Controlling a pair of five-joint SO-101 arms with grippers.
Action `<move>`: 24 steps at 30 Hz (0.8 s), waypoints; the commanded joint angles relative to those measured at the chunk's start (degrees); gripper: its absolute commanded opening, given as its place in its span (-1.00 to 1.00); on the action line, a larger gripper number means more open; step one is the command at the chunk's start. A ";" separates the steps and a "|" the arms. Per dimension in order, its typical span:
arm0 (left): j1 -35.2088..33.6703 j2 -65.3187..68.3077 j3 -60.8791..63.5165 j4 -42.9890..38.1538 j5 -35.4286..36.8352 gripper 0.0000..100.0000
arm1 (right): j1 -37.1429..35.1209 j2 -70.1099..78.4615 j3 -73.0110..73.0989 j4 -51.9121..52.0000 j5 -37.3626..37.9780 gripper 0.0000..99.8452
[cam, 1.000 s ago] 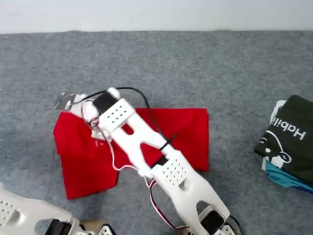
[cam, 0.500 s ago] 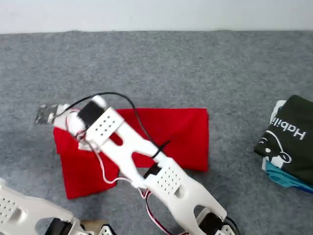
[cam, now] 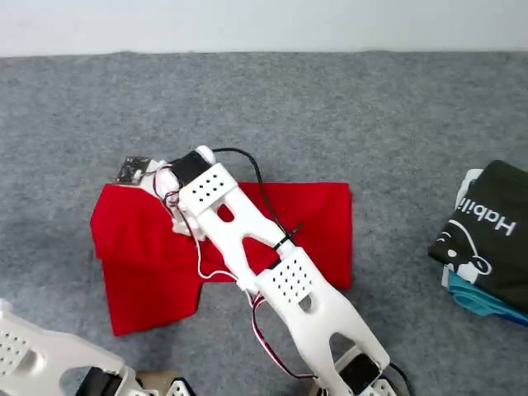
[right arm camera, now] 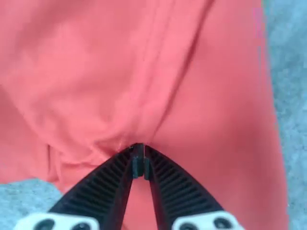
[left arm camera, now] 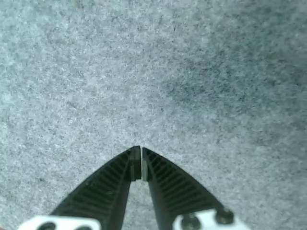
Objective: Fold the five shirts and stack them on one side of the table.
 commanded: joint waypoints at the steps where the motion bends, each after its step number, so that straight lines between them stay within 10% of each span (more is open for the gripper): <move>1: 0.26 -3.96 -0.22 -0.97 -0.35 -0.97 | -1.19 -2.51 -4.48 1.63 0.70 -0.98; 14: -0.70 -3.96 -0.13 -2.20 -0.35 -0.97 | -12.09 -21.58 13.45 2.42 -1.14 -0.97; 24: -0.35 -3.96 0.22 -2.20 -0.35 -0.97 | -26.51 -23.78 31.47 -0.48 -7.56 -0.48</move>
